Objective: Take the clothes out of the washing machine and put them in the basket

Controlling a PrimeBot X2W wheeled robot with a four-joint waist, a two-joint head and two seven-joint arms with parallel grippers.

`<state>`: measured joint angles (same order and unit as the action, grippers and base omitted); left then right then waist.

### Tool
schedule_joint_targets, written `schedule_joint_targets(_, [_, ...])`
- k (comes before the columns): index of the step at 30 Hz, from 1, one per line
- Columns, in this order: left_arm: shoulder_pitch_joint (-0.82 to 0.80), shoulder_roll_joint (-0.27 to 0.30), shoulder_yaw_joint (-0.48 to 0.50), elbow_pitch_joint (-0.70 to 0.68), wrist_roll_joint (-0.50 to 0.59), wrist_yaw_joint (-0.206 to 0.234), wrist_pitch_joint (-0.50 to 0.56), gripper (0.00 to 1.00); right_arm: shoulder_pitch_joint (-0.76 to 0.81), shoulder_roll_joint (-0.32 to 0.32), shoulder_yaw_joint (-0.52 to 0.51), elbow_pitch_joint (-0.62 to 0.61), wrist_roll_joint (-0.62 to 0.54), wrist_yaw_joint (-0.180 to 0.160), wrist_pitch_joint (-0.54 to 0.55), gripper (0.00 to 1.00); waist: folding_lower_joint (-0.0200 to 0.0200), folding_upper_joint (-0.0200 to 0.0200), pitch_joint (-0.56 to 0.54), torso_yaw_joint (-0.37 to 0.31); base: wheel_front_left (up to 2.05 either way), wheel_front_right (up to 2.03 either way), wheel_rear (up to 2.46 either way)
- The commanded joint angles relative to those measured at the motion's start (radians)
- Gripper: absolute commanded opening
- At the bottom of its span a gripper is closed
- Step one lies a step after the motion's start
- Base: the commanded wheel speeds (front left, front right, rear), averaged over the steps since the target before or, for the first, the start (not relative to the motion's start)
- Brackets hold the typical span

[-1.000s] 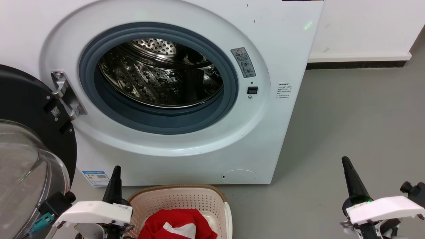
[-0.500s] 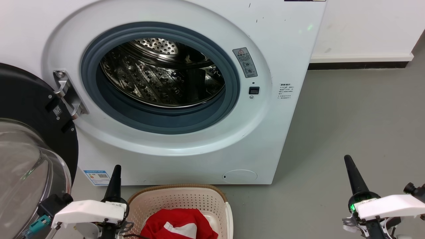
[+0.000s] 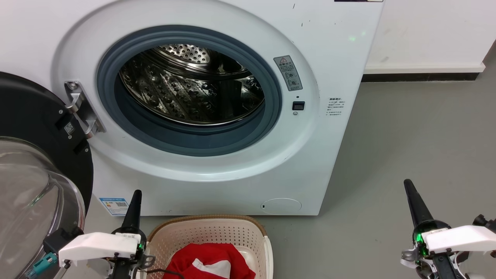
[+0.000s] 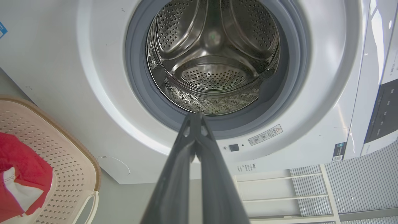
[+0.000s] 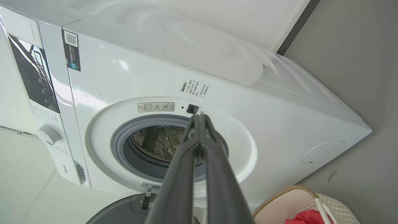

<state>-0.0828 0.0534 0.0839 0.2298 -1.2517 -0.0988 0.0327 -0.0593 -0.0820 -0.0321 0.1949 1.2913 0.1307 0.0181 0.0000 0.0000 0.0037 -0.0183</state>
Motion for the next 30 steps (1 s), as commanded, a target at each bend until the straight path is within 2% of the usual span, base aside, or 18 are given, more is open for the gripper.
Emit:
schedule_joint_targets(1, [-0.019, 0.001, 0.006, -0.003, -0.025, -0.008, 0.007, 0.0, -0.023, -0.005, -0.004, 0.0, 0.027, 0.0, 0.004, 0.0, 0.0, 0.0, 0.0, 0.001, 0.0, 0.0, 0.0])
schedule_joint_targets(30, [-0.027, -0.003, 0.026, 0.011, -0.27, -0.028, 0.062, 0.0, -0.046, 0.002, -0.033, 0.036, 0.267, 0.0, 0.05, 0.0, 0.0, 0.0, 0.0, 0.013, 0.0, 0.0, 0.0])
